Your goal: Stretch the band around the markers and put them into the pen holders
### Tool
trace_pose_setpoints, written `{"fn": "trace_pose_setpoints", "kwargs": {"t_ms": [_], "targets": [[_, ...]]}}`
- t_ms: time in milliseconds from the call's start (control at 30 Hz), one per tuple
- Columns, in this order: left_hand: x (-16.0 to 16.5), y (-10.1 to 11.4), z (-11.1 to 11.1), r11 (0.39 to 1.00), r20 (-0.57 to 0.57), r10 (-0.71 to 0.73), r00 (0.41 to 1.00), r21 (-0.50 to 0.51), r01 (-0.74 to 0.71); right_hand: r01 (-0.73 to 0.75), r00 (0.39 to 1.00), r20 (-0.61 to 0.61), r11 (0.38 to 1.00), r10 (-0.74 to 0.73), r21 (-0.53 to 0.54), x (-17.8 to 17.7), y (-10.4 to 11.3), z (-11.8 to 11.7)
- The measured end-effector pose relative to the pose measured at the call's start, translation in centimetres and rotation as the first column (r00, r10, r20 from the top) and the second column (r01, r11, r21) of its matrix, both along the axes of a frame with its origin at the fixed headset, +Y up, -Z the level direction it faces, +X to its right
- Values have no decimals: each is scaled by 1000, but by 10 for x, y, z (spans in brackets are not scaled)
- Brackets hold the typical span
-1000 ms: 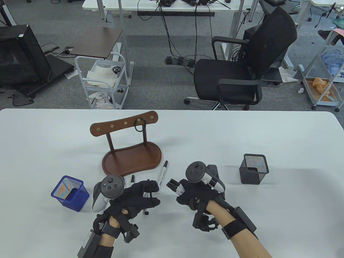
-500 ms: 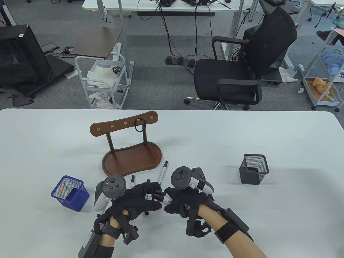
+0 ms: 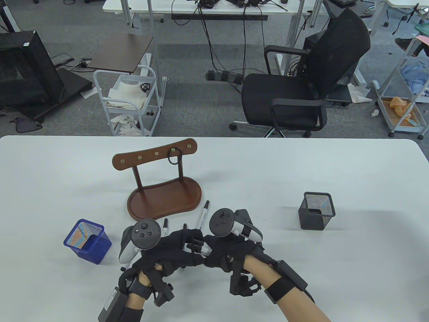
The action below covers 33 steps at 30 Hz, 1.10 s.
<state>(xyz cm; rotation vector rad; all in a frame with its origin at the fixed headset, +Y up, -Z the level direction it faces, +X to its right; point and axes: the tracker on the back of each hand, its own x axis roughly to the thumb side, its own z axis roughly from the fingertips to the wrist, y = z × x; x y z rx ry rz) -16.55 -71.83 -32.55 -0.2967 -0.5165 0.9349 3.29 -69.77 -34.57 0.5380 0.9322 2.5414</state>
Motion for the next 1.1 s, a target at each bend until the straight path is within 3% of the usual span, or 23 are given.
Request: {"fn": "trace_pose_setpoints", "kwargs": {"t_ms": [167, 367, 567, 667, 833, 933, 1100], "targets": [[-1, -2, -1, 1000, 3, -3, 1000, -6, 3, 21, 1000, -12, 1000, -21, 10, 0, 0, 0], [-4, -3, -4, 998, 15, 50, 999, -30, -50, 178, 982, -60, 984, -179, -16, 1, 7, 2], [-9, -14, -9, 964, 52, 224, 973, -160, -213, 319, 942, -113, 948, -317, -2, -2, 18, 5], [-10, -18, -11, 960, 56, 228, 972, -176, -215, 271, 960, -125, 949, -252, 164, -6, 27, 13], [-9, -19, -10, 960, 46, 223, 974, -184, -211, 115, 993, -36, 873, -112, 474, -15, 33, 24], [-10, -19, -10, 966, 43, 194, 980, -180, -184, 68, 997, -3, 841, -79, 536, -16, 30, 26], [-2, -21, -10, 964, 109, 172, 979, -223, -145, 171, 985, -52, 860, -167, 481, -15, 30, 26]]}}
